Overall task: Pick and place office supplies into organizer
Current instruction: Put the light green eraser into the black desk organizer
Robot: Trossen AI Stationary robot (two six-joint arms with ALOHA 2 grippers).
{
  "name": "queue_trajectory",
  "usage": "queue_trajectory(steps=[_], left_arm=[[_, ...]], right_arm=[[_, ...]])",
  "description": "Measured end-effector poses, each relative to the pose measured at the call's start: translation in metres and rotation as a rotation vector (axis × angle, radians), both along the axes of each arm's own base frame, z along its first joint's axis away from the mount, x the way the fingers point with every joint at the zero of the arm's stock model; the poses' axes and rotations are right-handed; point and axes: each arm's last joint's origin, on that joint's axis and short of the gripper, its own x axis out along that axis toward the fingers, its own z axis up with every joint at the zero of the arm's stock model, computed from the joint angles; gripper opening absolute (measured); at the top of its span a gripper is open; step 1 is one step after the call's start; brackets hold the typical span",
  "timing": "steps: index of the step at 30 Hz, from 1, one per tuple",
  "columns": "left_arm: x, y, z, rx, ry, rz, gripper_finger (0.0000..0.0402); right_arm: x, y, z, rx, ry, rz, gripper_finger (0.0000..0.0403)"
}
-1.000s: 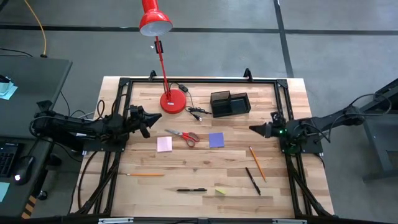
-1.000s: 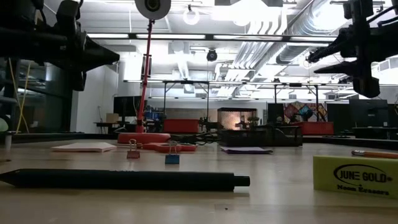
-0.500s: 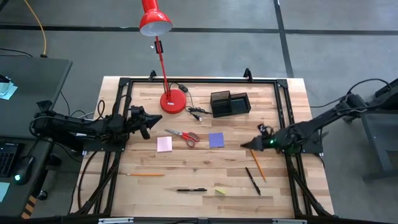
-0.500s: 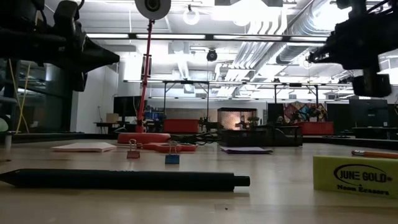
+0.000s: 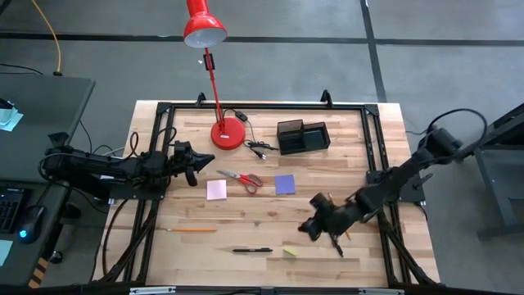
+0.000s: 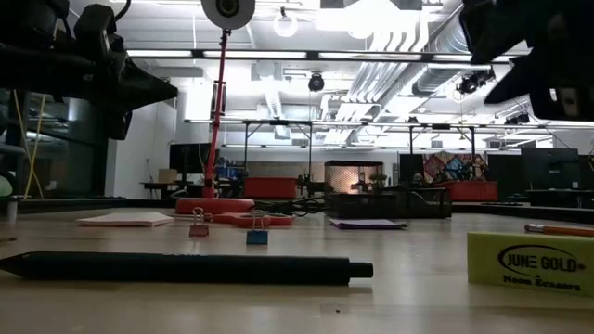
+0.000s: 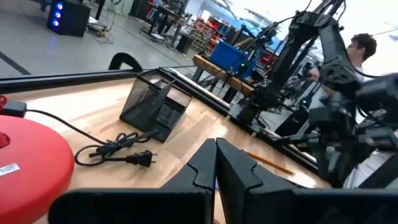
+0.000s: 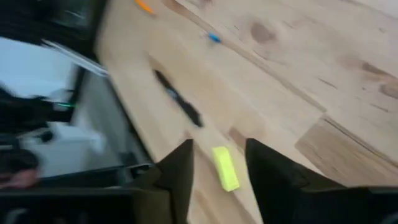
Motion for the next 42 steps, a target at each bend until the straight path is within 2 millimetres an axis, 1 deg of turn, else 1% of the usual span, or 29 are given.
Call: queue_trajectory(steps=[3, 8, 11, 13, 17, 20, 26, 32, 36, 42], left_arm=[[0.0, 0.0, 0.0, 0.0, 0.001, -0.005, 0.0001], [0.0, 0.0, -0.003, -0.003, 0.028, -0.01, 0.0001], [0.0, -0.001, -0.005, -0.015, 0.045, -0.035, 0.0001], [0.0, -0.001, -0.006, -0.037, 0.056, -0.047, 0.0001], [0.0, -0.002, -0.008, -0.06, 0.069, -0.053, 0.0001], [0.0, -0.002, -0.009, -0.062, 0.077, -0.052, 0.0001], [0.0, -0.002, -0.009, -0.061, 0.077, -0.052, 0.0001], [0.0, -0.003, -0.01, -0.064, 0.083, -0.087, 0.0001], [0.0, -0.004, -0.01, -0.07, 0.087, -0.136, 0.0001], [0.001, -0.005, -0.011, -0.077, 0.095, -0.192, 0.0001]], right_arm=[[0.019, 0.018, 0.002, -0.076, 0.094, 0.041, 0.0178], [0.044, 0.039, -0.001, -0.153, 0.283, 0.158, 0.022], [0.056, 0.049, 0.0, -0.197, 0.329, 0.24, 0.0229], [0.063, 0.055, 0.001, -0.231, 0.326, 0.29, 0.0231], [0.072, 0.064, -0.001, -0.288, 0.305, 0.326, 0.0229], [0.078, 0.068, -0.007, -0.277, 0.291, 0.329, 0.0221], [0.083, 0.071, -0.022, -0.206, 0.329, 0.232, 0.0209], [0.085, 0.073, -0.036, -0.227, 0.361, 0.224, 0.0209], [0.086, 0.076, -0.047, -0.188, 0.407, 0.255, 0.0209], [0.085, 0.074, -0.048, -0.183, 0.433, 0.255, 0.0209]])
